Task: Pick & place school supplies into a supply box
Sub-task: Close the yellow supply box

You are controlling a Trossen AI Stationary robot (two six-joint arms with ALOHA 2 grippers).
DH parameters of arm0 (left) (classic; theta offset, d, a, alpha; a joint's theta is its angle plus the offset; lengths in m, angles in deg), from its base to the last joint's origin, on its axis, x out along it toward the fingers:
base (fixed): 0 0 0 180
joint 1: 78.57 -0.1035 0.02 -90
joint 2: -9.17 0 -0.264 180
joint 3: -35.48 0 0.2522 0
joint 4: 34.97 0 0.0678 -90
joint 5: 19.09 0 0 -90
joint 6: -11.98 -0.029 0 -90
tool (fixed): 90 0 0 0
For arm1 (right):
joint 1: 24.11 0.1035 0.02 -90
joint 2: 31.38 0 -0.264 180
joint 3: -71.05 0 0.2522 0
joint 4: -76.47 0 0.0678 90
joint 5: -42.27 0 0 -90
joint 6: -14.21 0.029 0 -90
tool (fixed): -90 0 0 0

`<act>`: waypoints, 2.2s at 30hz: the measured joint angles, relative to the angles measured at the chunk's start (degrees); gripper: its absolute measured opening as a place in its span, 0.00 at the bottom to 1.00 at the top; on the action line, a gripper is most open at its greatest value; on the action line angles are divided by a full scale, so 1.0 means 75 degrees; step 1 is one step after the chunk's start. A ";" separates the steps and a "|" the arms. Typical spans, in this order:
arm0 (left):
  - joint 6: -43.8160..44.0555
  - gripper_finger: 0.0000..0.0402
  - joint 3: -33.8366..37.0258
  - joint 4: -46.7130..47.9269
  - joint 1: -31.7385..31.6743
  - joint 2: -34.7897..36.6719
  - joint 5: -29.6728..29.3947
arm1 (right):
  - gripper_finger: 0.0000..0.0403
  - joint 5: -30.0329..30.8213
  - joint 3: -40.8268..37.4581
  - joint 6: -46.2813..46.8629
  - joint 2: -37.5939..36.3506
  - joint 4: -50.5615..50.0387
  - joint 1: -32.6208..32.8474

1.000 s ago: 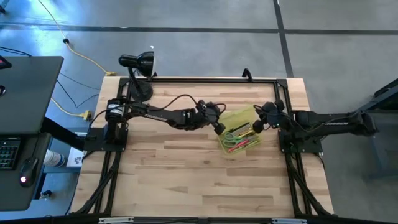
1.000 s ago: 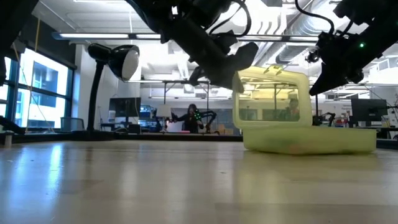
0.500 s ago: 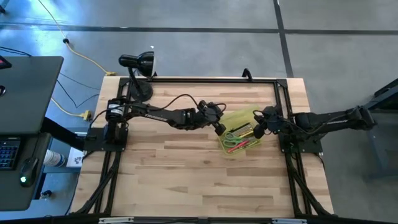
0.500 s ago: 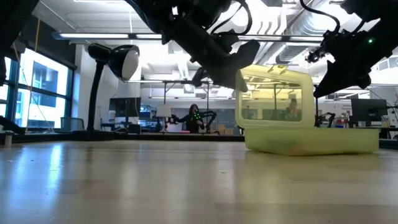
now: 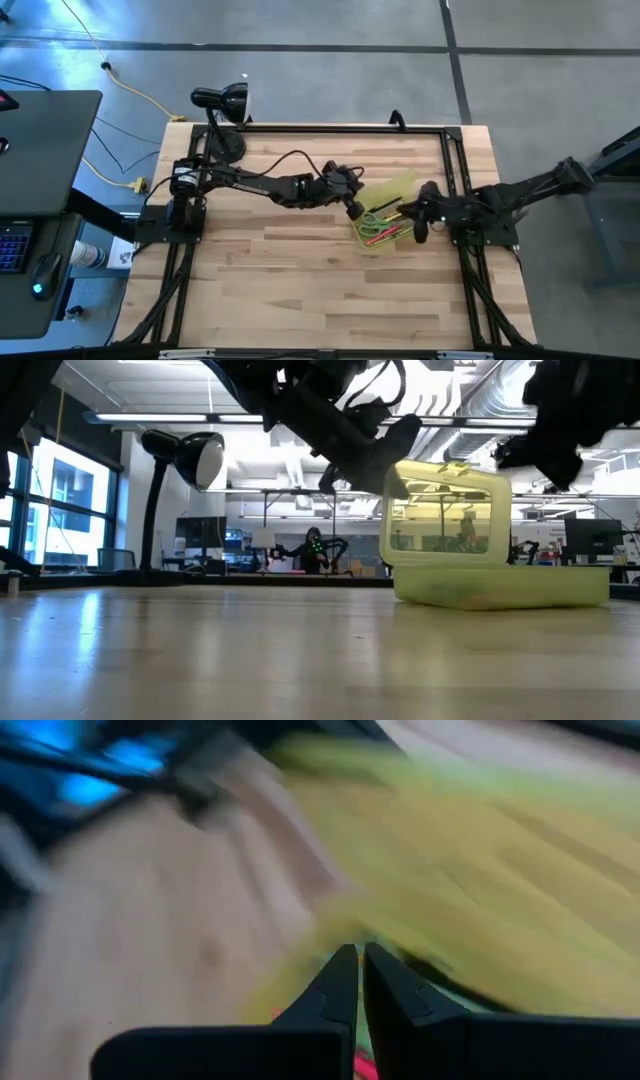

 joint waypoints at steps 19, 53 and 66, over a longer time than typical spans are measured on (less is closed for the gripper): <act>-0.0607 0.05 0.0003 0.0014 0.0597 0.0000 0.1402 | 0.00 0.1672 0.0015 -0.0714 -0.0541 0.0512 0.0268; 0.1489 0.05 0.0014 -0.0323 0.1196 -0.1057 0.1386 | 0.00 -0.0902 0.0012 0.2350 0.2145 -0.1718 0.0096; 0.2014 0.05 -0.0027 0.0405 0.1192 -0.1068 0.1286 | 0.00 -0.0731 0.0032 0.2352 0.3088 -0.1246 0.0099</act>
